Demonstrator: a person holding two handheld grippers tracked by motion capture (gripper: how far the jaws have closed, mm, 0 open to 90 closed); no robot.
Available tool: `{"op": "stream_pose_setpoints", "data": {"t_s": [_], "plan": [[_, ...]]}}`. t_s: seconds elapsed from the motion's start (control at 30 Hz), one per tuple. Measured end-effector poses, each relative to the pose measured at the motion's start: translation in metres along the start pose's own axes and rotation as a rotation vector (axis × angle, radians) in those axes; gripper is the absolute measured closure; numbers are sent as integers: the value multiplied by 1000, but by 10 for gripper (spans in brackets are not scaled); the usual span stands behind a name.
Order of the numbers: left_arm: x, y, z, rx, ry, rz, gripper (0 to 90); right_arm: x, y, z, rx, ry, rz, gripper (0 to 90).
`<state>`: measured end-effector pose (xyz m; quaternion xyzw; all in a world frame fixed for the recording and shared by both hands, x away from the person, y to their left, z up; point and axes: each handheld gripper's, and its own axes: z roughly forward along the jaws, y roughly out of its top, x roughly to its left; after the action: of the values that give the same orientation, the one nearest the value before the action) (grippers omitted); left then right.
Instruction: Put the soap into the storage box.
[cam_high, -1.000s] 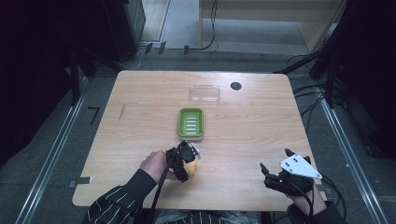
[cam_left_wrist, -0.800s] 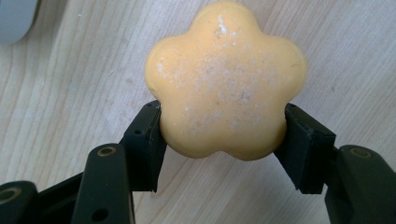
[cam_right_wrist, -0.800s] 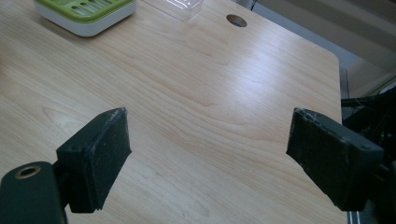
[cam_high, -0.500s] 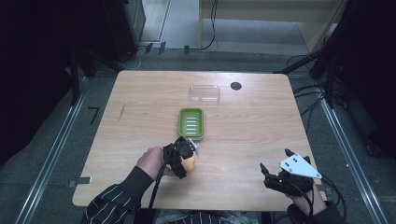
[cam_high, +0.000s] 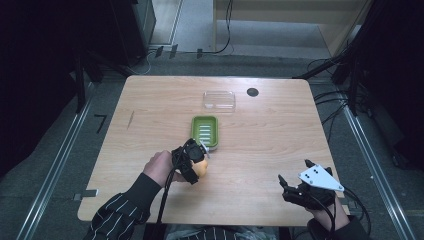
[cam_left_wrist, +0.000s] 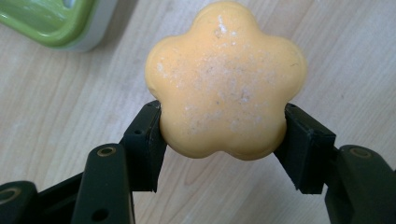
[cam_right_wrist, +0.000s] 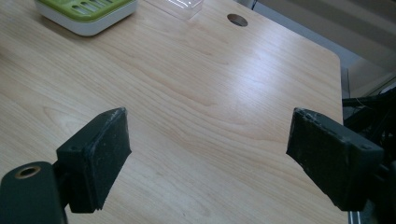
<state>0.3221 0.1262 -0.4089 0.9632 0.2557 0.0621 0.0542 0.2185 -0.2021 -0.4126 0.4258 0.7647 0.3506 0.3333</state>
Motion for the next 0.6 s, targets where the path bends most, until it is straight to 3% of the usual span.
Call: {"op": "stream_pose_setpoints", "data": {"t_s": [0.6], "plan": [[19,11,-7,-2,6,3,394,0,0,0,-1,0,2,137]]}}
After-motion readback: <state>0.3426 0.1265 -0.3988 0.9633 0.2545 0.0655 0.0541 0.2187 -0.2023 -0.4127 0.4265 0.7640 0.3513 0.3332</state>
